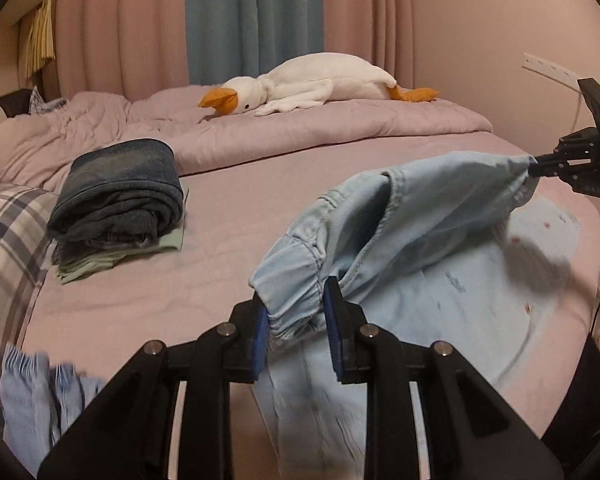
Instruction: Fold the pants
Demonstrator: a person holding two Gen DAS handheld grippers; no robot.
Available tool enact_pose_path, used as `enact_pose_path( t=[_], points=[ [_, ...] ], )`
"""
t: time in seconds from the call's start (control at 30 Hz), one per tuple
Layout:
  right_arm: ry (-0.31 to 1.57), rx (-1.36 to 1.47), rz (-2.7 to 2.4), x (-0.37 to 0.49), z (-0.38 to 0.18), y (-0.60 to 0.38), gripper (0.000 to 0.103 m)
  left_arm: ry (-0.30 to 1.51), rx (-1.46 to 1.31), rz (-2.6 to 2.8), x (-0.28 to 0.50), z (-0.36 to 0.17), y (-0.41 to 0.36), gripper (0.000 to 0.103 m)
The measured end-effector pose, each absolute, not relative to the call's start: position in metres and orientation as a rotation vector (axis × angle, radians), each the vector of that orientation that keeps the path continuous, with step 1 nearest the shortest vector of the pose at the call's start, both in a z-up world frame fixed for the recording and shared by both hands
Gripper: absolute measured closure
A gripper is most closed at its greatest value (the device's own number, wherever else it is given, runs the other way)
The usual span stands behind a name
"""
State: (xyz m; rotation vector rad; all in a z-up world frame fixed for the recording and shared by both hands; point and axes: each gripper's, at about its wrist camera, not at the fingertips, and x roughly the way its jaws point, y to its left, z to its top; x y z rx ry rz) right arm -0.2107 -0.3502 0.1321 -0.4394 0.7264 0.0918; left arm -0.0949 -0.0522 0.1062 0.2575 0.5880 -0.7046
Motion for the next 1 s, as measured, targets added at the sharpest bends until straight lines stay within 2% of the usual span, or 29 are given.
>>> enact_pose_path(
  t=[0.17, 0.47, 0.57, 0.63, 0.67, 0.77, 0.93, 1.0],
  points=[
    [0.765, -0.436, 0.131, -0.247, 0.112, -0.352, 0.098, 0.608, 0.260, -0.697, -0.125, 0.080, -0.038, 0.077],
    [0.879, -0.555, 0.208, -0.278, 0.038, -0.317, 0.097, 0.651, 0.522, -0.617, -0.149, 0.018, -0.044, 0.071],
    [0.919, -0.535, 0.197, -0.274, 0.023, -0.314, 0.097, 0.674, 0.492, -0.612, -0.146, 0.025, -0.039, 0.069],
    [0.929, -0.529, 0.188, -0.274, 0.017, -0.314, 0.097, 0.676, 0.488, -0.597, -0.148, 0.028, -0.033, 0.063],
    [0.928, -0.520, 0.185, -0.275, 0.016, -0.314, 0.094, 0.681, 0.489, -0.586, -0.150, 0.030, -0.030, 0.060],
    [0.936, -0.443, 0.201, -0.274, 0.025, -0.324, 0.092, 0.689, 0.446, -0.579, -0.165, 0.037, -0.018, 0.059],
    [0.837, -0.150, 0.256, -0.273, 0.055, -0.354, 0.092, 0.644, 0.255, -0.667, -0.175, 0.064, -0.030, 0.056],
    [0.848, -0.086, 0.226, -0.262, 0.047, -0.360, 0.091, 0.630, 0.214, -0.720, -0.176, 0.068, -0.056, 0.054]
  ],
)
